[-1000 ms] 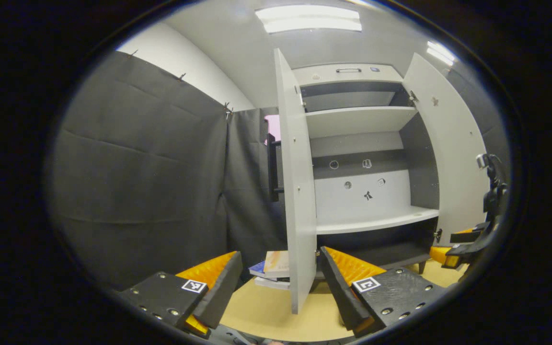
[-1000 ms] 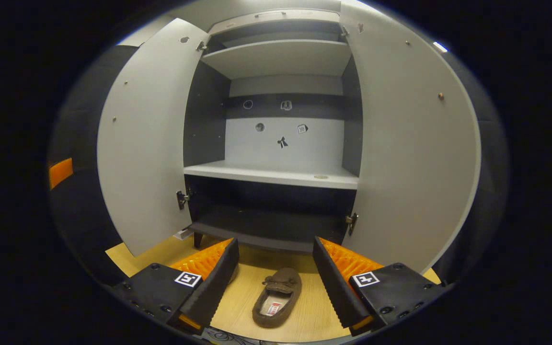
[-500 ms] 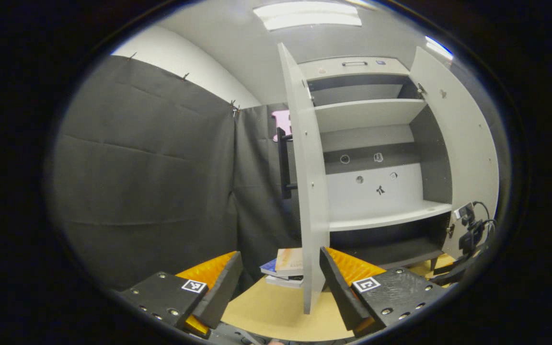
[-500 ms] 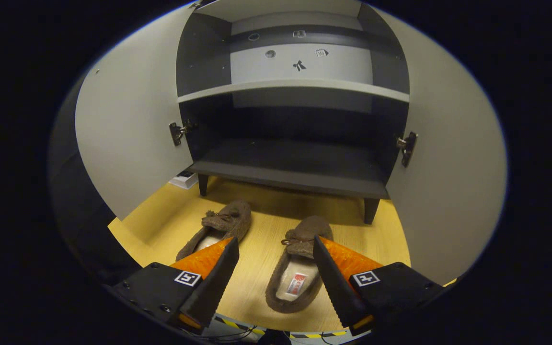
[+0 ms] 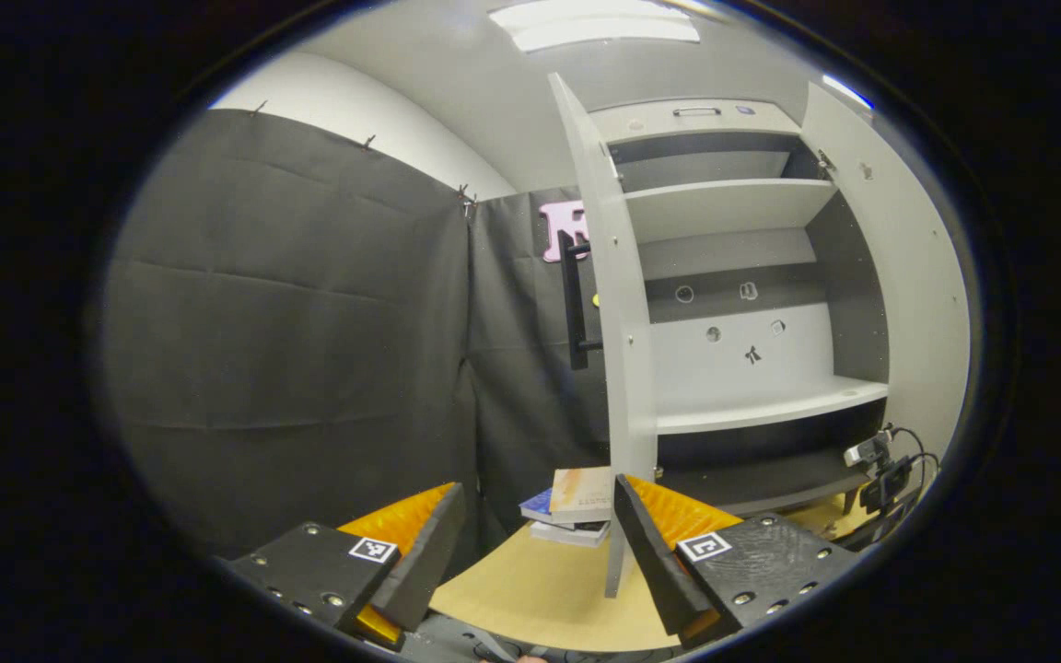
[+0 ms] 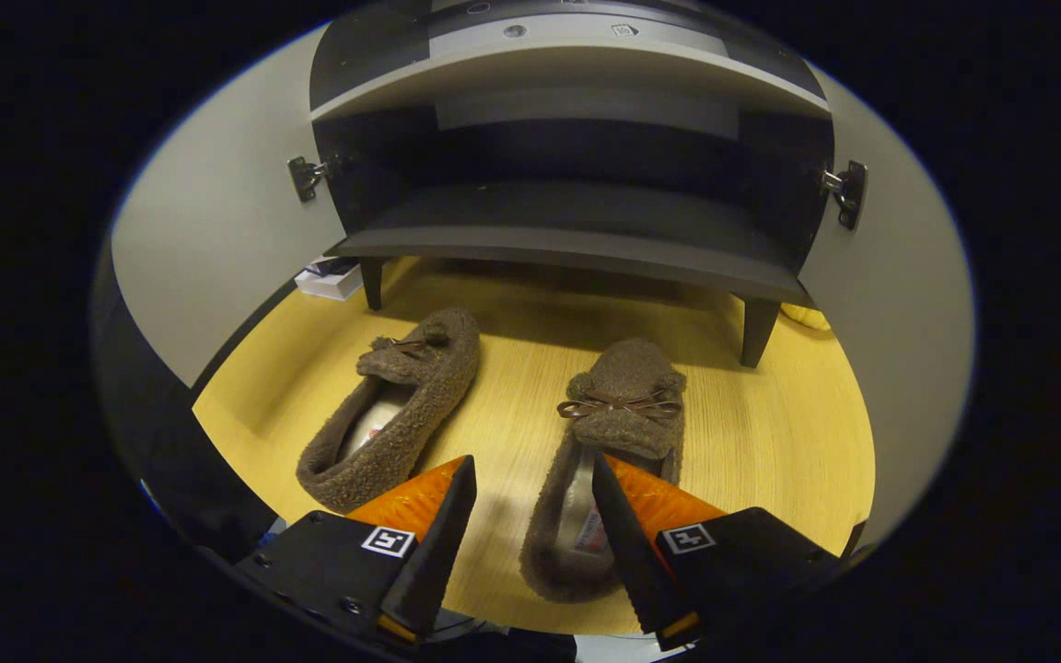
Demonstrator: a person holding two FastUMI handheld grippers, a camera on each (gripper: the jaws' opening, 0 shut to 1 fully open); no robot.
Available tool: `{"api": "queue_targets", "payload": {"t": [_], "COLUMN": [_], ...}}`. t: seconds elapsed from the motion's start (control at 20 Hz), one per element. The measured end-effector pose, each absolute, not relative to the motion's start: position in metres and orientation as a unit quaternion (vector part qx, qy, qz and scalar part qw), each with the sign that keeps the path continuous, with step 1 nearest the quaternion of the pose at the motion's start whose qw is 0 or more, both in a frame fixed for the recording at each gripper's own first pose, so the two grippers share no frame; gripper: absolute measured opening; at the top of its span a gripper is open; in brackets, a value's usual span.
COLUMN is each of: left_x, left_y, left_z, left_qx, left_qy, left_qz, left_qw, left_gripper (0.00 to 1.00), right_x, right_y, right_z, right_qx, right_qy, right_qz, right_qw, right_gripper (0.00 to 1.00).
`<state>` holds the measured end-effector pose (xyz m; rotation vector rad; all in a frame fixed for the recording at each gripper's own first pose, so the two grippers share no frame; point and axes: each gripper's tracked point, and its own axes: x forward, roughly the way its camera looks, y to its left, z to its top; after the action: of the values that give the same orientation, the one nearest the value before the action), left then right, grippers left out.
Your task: Grab one shoe with the right hand and put it into the shoe cabinet, grab the other shoe with the left hand and put it into the shoe cabinet; then close the right door with the right hand and the left door with the left hand.
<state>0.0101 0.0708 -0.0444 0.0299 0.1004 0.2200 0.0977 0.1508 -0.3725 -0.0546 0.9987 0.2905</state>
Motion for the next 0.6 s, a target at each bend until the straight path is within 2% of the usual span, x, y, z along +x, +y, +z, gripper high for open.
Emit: {"api": "queue_targets", "payload": {"t": [0.2,0.3,0.4,0.45,0.55,0.6], "left_x": [0.011,0.010,0.008,0.007,0.005,0.006], "left_y": [0.073,0.073,0.074,0.073,0.073,0.072], "left_z": [-0.046,-0.046,-0.046,-0.046,-0.046,-0.044], "left_qx": [0.015,0.015,0.016,0.017,0.015,0.013], "left_qy": [0.052,0.052,0.053,0.053,0.052,0.051], "left_qz": [0.115,0.115,0.115,0.115,0.114,0.113], "left_qw": [0.992,0.992,0.992,0.992,0.992,0.992], "left_gripper": [0.94,0.94,0.94,0.94,0.94,0.94], "right_x": [0.105,0.104,0.106,0.106,0.112,0.111], "right_y": [0.146,0.146,0.146,0.136,0.137,0.137], "right_z": [-0.395,-0.406,-0.407,-0.417,-0.409,-0.409], "right_qx": [-0.041,-0.048,-0.064,-0.093,-0.098,-0.085], "right_qy": [0.500,0.516,0.521,0.518,0.519,0.518], "right_qz": [0.116,0.110,0.119,0.111,0.122,0.113], "right_qw": [0.857,0.848,0.843,0.843,0.841,0.844], "right_gripper": [0.82,0.51,0.39,0.47,0.15,0.15]}}
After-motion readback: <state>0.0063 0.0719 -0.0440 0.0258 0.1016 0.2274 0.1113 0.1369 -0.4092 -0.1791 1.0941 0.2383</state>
